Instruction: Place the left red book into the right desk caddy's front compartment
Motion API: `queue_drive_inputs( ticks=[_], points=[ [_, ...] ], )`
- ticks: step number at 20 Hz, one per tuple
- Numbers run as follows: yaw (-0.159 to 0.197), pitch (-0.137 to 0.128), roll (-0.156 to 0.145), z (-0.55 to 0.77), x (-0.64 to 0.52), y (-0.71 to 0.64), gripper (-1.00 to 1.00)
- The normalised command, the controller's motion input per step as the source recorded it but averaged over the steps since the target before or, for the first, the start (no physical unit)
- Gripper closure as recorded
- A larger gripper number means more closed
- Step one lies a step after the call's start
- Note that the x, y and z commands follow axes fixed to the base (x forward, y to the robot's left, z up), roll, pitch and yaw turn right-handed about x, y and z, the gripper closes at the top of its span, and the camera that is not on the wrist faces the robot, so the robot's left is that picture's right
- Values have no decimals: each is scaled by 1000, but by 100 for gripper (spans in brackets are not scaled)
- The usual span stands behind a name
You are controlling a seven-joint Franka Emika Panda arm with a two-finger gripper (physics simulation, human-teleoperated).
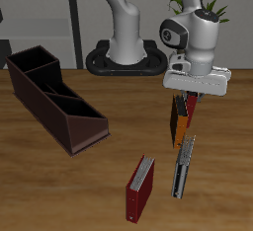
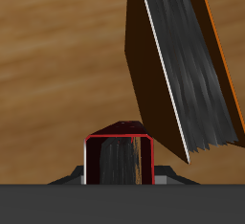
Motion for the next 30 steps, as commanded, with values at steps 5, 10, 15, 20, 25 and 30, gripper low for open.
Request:
queue_drive_inputs(
  ticks=[5,10,15,20,25,30],
  points=[
    [25,24,41,82,-81,25,100],
    [87,4,51,205,-210,41,100],
    [98,-27,1,271,-235,-146,100],
    [94,18,-2,233,-190,-425,100],
    [198,-71,-6,410,-217,-470,100],
    [48,-46,-86,425,-142,-686,100]
  ],
)
